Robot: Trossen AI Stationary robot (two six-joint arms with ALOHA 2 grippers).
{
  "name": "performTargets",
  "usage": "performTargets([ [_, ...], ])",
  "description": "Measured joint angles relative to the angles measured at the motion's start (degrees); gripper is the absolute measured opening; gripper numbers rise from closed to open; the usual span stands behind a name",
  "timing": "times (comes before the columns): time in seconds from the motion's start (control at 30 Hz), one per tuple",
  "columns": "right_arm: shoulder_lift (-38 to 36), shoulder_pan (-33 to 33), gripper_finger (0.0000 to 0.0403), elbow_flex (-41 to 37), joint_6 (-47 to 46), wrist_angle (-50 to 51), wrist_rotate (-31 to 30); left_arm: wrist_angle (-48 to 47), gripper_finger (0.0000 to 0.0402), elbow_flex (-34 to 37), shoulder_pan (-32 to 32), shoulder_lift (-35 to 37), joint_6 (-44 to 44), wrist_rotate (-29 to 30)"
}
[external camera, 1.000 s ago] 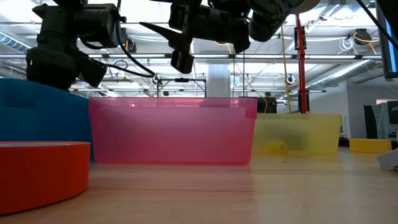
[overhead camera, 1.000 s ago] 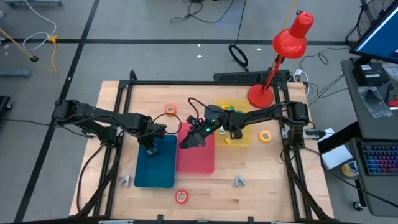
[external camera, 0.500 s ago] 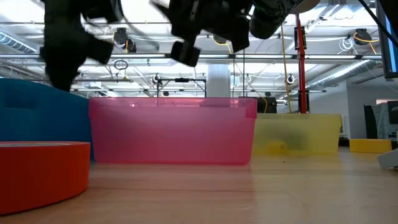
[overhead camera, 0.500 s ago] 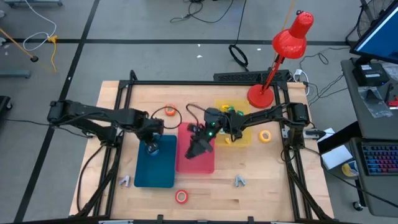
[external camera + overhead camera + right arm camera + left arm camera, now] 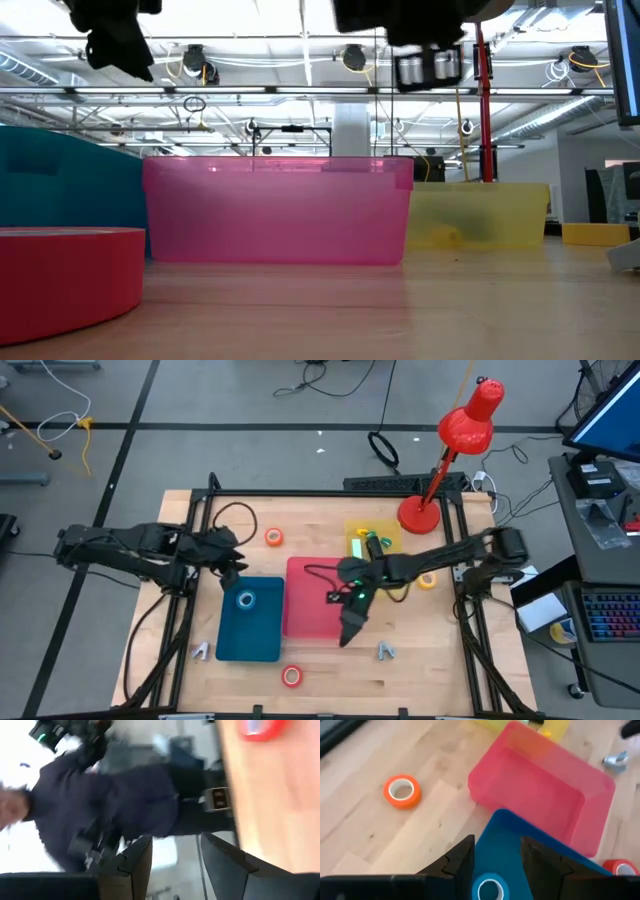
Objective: Pick and place Stapler, Stapler remover, tape
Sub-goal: Put the yellow tape into the blue bin
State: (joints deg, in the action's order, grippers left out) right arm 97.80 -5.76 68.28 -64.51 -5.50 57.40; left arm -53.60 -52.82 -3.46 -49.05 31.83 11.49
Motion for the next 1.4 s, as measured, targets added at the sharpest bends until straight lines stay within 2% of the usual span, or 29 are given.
performTargets([
  [0.13,-11.6,-0.3,0.0160,-6.3,-2.8,14.3,-11.3,0.2,0.0159,0.0,0.0,1.5,-1.1,1.1],
  [0.37,-34.6,-2.2,0.0160,-16.4,-11.5,44.6,-35.8,2.9,0.0159,0.1,0.0,1.2,-5.8,1.7],
  [0.47,-42.3,-2.3,0.0160,-20.1,-14.3,52.6,-41.6,7.3,0.0159,0.6,0.0,1.1,-7.7,1.6],
  [0.57,-46.8,-2.1,0.0160,-22.9,-15.5,57.4,-44.4,10.8,0.0159,1.5,0.0,1.1,-8.9,0.3],
  [0.77,-48.2,-2.1,0.0154,-25.6,-15.7,68.2,-49.0,11.9,0.0159,2.9,0.0,1.1,-10.4,-1.4],
  [0.9,-48.2,-2.1,0.0138,-26.4,-13.5,69.0,-55.6,12.3,0.0159,3.7,0.0,1.1,-12.1,-1.4],
  [1.0,-47.4,-1.9,0.0124,-26.8,-11.0,68.6,-58.8,15.9,0.0159,5.8,0.1,1.4,-12.7,-2.8],
  [1.23,-41.0,1.7,0.0098,-26.8,-0.8,68.0,-58.8,23.5,0.0159,13.3,1.1,3.7,-11.0,-6.4],
  [1.4,-37.3,4.3,0.0090,-26.8,3.8,65.6,-57.6,23.7,0.0159,16.1,3.0,7.3,-8.8,-8.7],
])
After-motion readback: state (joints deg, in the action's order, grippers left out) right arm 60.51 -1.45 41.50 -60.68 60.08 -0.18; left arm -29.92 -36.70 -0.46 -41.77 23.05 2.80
